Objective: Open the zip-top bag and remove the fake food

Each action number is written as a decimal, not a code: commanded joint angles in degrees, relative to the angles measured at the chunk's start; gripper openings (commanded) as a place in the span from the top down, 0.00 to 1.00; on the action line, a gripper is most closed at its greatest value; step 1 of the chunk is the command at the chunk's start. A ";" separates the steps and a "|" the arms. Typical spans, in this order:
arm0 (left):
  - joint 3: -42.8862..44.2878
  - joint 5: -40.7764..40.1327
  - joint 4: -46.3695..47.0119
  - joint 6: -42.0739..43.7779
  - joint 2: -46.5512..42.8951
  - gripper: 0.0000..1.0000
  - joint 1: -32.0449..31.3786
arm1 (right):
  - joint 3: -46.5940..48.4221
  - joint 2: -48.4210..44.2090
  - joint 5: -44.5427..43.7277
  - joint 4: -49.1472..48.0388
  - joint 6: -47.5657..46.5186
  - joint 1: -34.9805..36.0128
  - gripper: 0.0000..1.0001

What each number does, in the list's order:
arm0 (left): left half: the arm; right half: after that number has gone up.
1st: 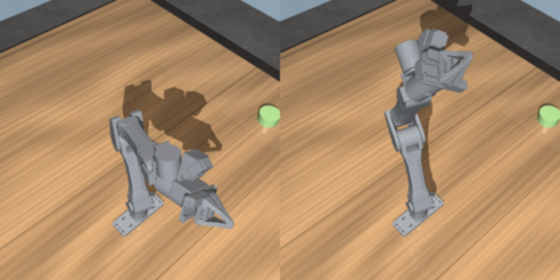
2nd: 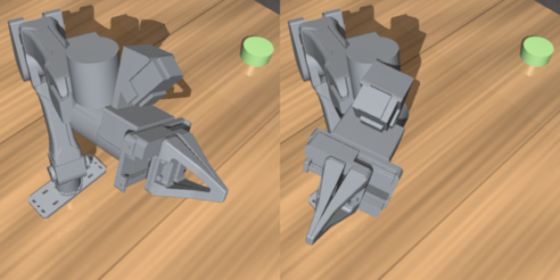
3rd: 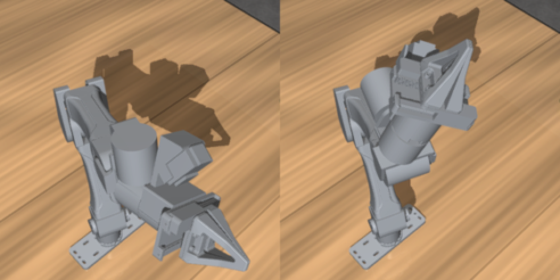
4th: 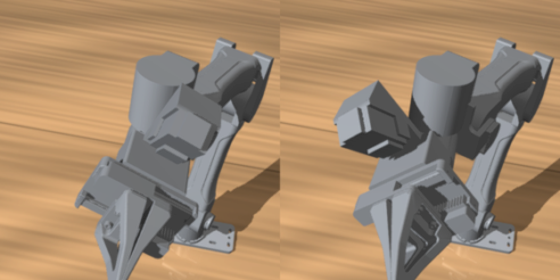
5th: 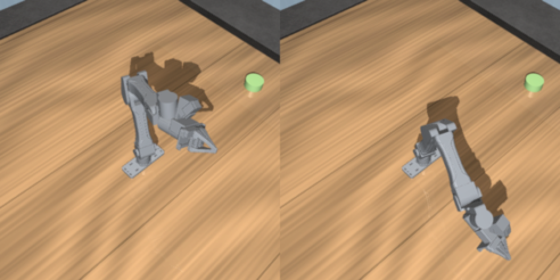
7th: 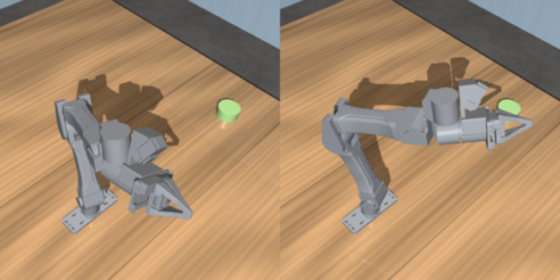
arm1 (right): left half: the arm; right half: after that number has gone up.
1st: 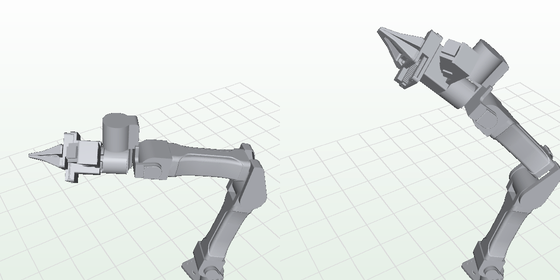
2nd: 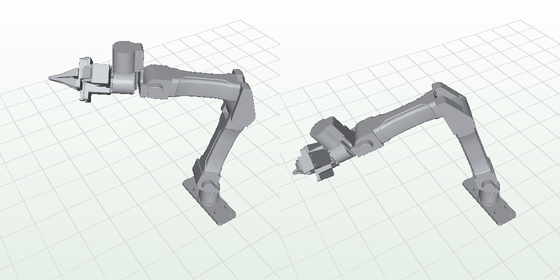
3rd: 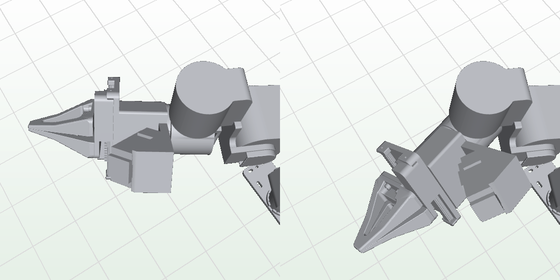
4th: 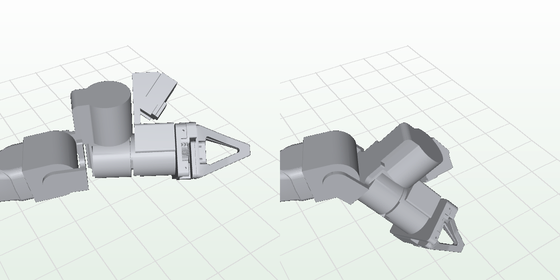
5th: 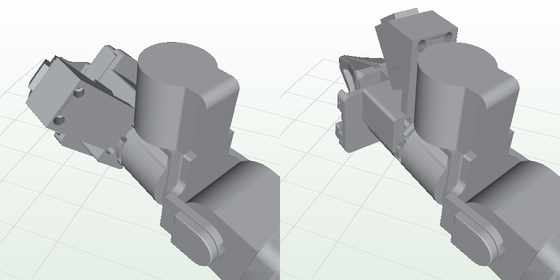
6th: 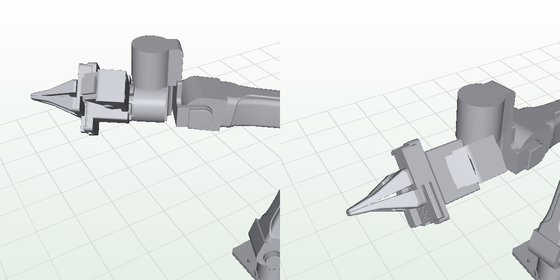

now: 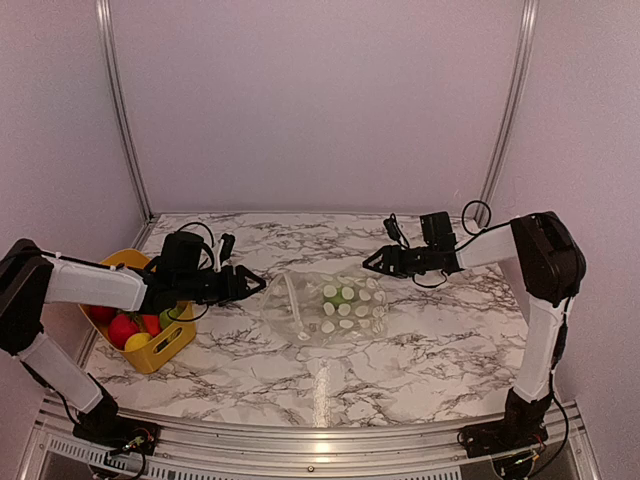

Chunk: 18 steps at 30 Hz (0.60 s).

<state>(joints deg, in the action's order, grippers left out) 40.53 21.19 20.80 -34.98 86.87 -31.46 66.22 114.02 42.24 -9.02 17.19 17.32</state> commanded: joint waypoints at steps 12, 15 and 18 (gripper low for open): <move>15.35 2.89 6.32 -0.37 20.90 0.45 -9.12 | 1.75 4.07 4.17 0.80 -3.61 4.36 0.57; 17.19 3.90 6.82 -0.80 23.87 0.46 -10.34 | 0.35 3.94 4.04 0.10 -3.59 4.93 0.64; 17.80 4.54 7.83 -1.09 26.22 0.47 -11.46 | -1.11 3.87 3.83 -0.74 -3.22 5.36 0.69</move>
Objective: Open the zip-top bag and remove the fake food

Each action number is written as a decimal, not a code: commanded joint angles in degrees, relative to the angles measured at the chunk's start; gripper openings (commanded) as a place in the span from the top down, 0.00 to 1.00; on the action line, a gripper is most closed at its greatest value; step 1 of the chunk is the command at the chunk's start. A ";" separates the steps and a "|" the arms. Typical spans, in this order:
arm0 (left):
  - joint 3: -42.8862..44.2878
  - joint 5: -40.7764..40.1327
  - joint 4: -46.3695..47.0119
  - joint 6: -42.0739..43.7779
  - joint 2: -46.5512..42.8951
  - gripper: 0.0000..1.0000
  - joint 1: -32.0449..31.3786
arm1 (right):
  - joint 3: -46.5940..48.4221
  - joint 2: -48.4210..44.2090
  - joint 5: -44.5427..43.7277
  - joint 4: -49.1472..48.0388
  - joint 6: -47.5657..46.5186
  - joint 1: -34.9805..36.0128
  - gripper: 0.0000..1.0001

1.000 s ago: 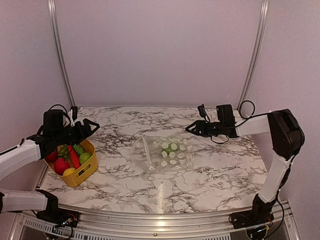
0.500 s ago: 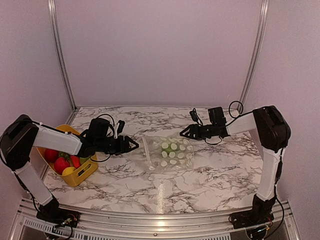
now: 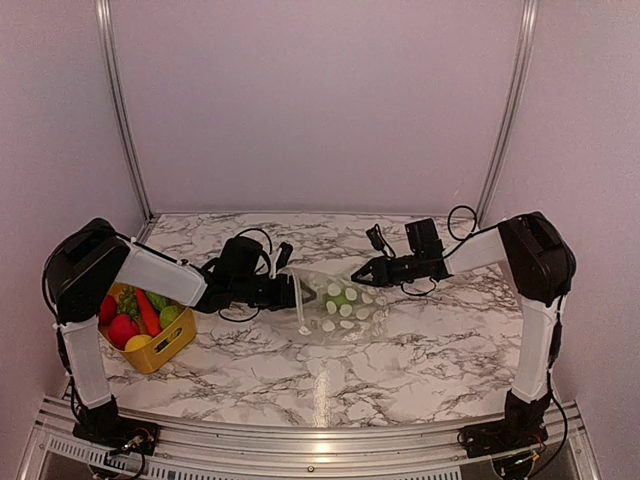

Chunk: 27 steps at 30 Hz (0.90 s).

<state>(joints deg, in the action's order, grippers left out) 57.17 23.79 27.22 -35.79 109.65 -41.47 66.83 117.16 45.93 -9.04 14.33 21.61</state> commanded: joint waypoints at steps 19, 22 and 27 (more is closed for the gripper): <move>8.31 2.31 3.76 -1.25 10.98 0.14 -4.14 | -6.94 0.27 1.61 -3.22 -0.39 6.68 1.00; 9.58 2.29 2.86 -1.13 12.24 0.10 -4.14 | -7.23 -0.38 2.51 -3.43 -0.83 7.77 1.00; 10.92 3.01 2.60 -1.37 13.87 0.07 -4.19 | -7.75 -0.93 3.98 -4.50 -0.48 8.31 1.00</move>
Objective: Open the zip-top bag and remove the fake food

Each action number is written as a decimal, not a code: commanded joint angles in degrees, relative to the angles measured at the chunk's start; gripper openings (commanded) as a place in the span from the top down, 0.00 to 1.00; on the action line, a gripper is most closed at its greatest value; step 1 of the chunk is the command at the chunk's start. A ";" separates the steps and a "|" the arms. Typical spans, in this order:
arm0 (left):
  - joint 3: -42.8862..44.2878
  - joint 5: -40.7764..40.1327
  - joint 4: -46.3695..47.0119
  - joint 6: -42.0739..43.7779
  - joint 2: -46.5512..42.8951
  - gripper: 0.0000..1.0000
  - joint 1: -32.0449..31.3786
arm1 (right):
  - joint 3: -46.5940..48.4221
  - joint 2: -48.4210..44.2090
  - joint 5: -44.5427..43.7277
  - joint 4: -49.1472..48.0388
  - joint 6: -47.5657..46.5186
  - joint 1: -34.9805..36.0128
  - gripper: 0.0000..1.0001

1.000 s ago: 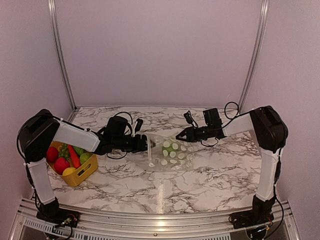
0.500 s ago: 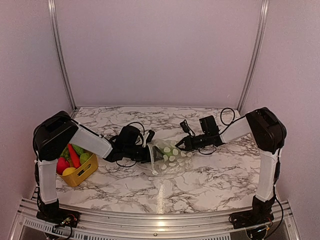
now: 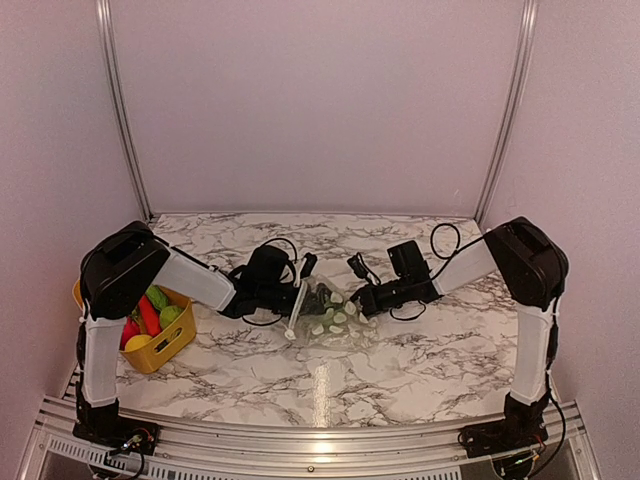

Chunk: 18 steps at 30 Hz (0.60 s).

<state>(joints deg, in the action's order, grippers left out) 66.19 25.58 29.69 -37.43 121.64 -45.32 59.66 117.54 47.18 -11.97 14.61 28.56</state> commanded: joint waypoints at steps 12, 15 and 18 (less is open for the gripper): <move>-6.19 -2.12 -6.53 3.62 -8.93 0.30 2.02 | -8.18 -6.87 -9.17 -2.56 2.69 -4.68 1.00; -8.46 -3.29 -10.66 6.00 -12.81 0.29 2.17 | -10.25 -8.51 -11.79 -3.18 4.07 -6.75 1.00; -11.36 -4.17 -13.41 7.95 -16.75 0.30 2.25 | -11.95 -10.05 -13.21 -4.14 4.99 -8.33 1.00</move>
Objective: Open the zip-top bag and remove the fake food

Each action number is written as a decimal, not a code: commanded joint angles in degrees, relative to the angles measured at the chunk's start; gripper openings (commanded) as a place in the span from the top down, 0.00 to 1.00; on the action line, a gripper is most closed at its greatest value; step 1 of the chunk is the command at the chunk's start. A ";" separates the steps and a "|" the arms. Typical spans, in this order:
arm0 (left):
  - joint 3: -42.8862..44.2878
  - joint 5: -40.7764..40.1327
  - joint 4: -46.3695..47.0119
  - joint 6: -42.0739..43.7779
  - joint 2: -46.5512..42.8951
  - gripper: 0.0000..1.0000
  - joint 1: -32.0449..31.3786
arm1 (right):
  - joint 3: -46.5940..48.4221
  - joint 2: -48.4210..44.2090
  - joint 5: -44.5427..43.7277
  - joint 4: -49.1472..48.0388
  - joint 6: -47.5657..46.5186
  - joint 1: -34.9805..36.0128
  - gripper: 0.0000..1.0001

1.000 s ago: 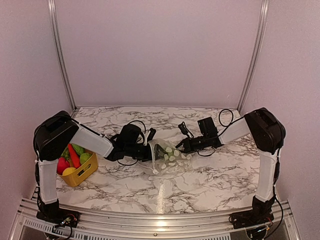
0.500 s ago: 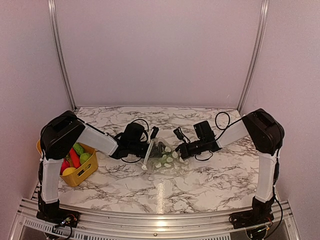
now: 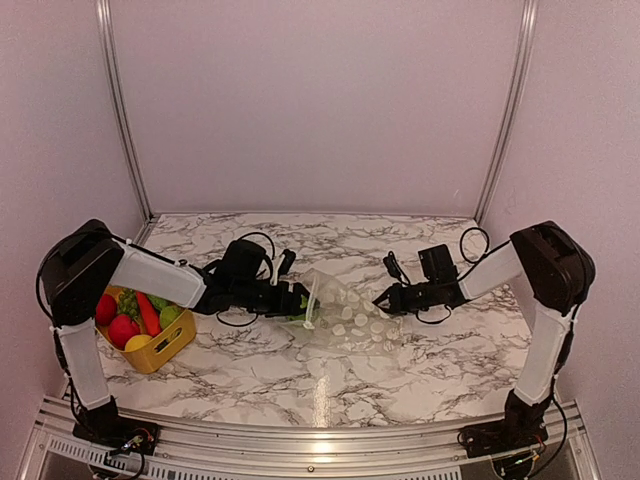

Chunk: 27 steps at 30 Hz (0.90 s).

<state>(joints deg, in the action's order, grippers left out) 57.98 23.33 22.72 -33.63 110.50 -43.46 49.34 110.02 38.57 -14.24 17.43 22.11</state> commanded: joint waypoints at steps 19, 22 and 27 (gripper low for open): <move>-11.87 -18.24 -34.26 -0.93 -46.04 0.28 16.79 | -1.26 -6.71 -1.49 -2.91 0.36 -3.83 1.00; -13.72 -22.98 -42.38 -3.53 -51.70 0.26 21.86 | -1.00 -6.92 0.11 -3.52 -0.18 -3.83 1.00; -19.50 -23.64 -46.21 -3.88 -56.56 0.26 35.14 | 0.06 -6.31 2.81 -4.23 -0.48 -3.83 1.00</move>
<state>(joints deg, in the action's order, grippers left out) 43.11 2.94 -13.45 -35.92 55.57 -16.62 47.42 104.01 38.59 -17.08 18.02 18.72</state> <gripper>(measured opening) 0.786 0.002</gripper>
